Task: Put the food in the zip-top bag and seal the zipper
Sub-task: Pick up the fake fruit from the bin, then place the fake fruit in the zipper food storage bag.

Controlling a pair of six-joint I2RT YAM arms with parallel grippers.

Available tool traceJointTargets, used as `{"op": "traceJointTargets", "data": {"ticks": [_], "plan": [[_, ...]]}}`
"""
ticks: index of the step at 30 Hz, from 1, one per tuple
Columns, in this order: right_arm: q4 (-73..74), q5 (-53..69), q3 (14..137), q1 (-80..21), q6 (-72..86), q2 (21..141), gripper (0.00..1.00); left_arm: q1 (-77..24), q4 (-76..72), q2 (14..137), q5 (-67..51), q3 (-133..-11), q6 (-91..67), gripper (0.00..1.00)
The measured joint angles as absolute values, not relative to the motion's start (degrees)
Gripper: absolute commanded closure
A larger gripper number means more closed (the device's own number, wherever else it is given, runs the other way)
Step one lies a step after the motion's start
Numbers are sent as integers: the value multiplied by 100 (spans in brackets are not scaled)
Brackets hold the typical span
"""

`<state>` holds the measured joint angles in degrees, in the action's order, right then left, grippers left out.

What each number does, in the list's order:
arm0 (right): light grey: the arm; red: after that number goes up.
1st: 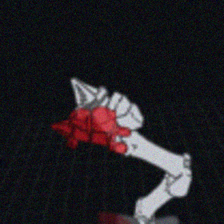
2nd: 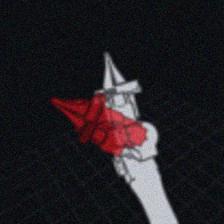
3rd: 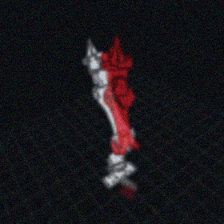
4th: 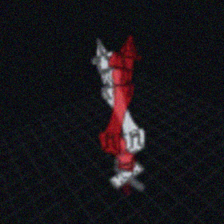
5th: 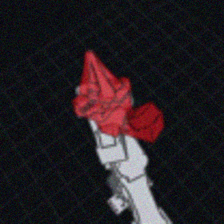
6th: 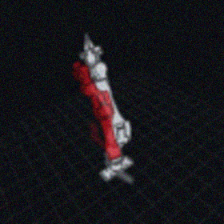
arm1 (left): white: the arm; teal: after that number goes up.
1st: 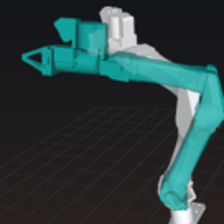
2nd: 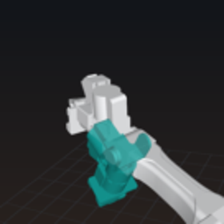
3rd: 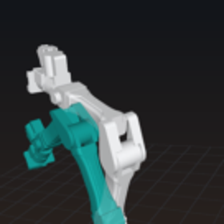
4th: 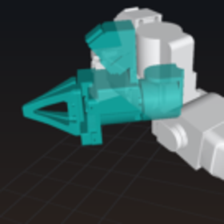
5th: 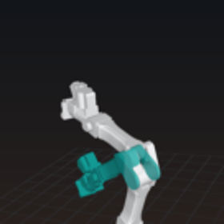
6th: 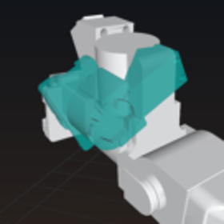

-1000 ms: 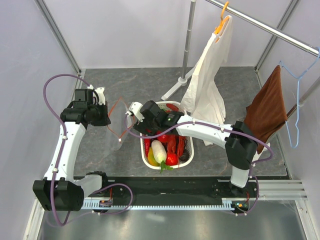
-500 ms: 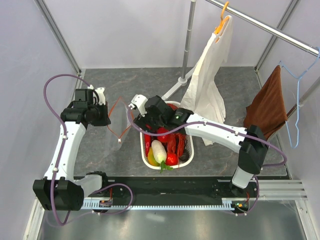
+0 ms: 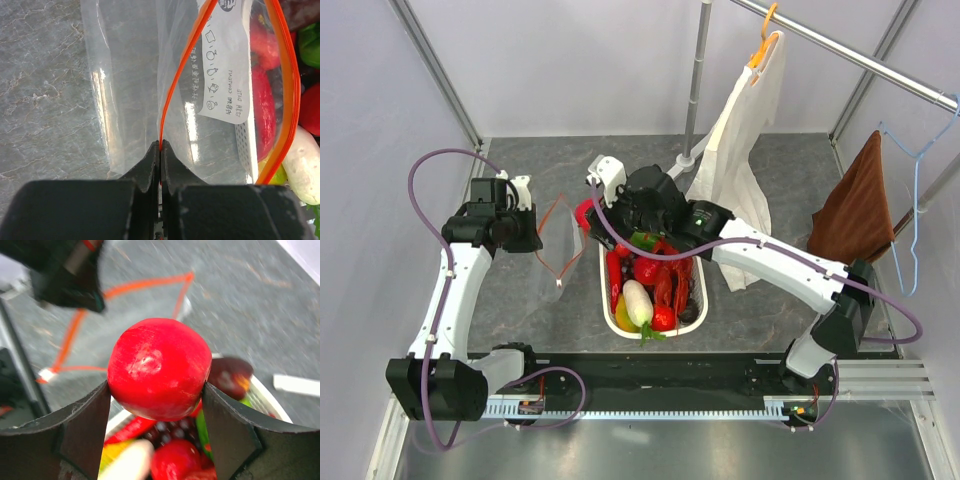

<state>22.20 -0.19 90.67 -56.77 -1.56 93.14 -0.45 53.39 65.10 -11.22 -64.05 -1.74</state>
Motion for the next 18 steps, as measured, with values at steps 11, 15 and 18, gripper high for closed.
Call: {"op": "traceJointTargets", "data": {"ticks": [11, 15, 18], "plan": [[1490, 792, 9526, -5835, 325, 10057, 44, -45, 5339, 6510, -1546, -6405, -204, 98], [1468, 864, 9522, -5889, 325, 10519, 34, -45, 5341, 6510, -1782, -6405, -222, 98], [1507, 871, 9483, -5911, 318, 10637, 17, -43, 5345, 6510, -1925, -6410, -235, 98]]}}
